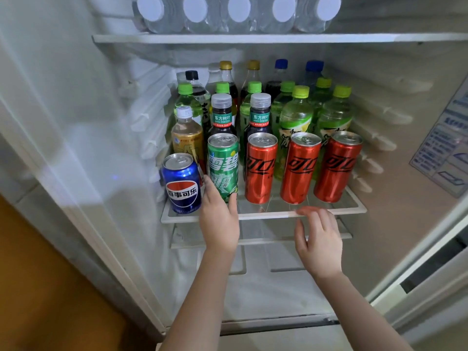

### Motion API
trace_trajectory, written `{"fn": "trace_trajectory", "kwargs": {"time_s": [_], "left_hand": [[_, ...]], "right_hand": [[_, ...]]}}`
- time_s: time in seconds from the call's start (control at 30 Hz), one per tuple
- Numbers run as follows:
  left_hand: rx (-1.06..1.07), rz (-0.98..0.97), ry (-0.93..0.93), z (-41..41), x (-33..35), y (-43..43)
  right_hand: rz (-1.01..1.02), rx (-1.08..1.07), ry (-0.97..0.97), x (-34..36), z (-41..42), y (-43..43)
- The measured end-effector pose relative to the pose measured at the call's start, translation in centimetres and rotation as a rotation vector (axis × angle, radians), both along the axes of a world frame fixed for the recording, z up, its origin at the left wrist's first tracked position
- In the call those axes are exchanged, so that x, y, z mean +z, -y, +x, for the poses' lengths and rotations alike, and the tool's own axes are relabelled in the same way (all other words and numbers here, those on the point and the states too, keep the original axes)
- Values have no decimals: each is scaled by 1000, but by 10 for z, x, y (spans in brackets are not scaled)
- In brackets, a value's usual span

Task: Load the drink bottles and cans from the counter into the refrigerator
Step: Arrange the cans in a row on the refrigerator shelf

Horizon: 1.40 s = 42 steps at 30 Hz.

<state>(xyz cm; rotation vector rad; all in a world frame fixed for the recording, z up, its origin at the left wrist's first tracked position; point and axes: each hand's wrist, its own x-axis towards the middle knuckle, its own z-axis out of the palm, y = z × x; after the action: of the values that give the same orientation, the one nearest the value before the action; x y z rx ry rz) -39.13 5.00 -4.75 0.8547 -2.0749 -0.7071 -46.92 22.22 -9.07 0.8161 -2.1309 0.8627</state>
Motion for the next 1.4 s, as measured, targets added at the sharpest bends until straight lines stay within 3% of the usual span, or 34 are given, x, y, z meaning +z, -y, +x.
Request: {"fn": "trace_trajectory", "kwargs": {"time_s": [0.7, 0.8, 0.93, 1.0, 1.23, 1.4], "left_hand": [[-44, 70, 3, 5, 3, 5], [-64, 32, -75, 19, 1, 6], [-47, -112, -367, 51, -9, 10], [1, -115, -424, 58, -11, 14], [105, -134, -415, 57, -12, 18], [106, 12, -370, 51, -5, 28]], "right_hand": [[-8, -45, 15, 2, 5, 8], [-16, -62, 16, 1, 6, 10], [-35, -73, 21, 0, 6, 14], [-38, -82, 21, -1, 6, 15], [-19, -80, -2, -1, 5, 14], [-4, -63, -10, -1, 5, 11]]}}
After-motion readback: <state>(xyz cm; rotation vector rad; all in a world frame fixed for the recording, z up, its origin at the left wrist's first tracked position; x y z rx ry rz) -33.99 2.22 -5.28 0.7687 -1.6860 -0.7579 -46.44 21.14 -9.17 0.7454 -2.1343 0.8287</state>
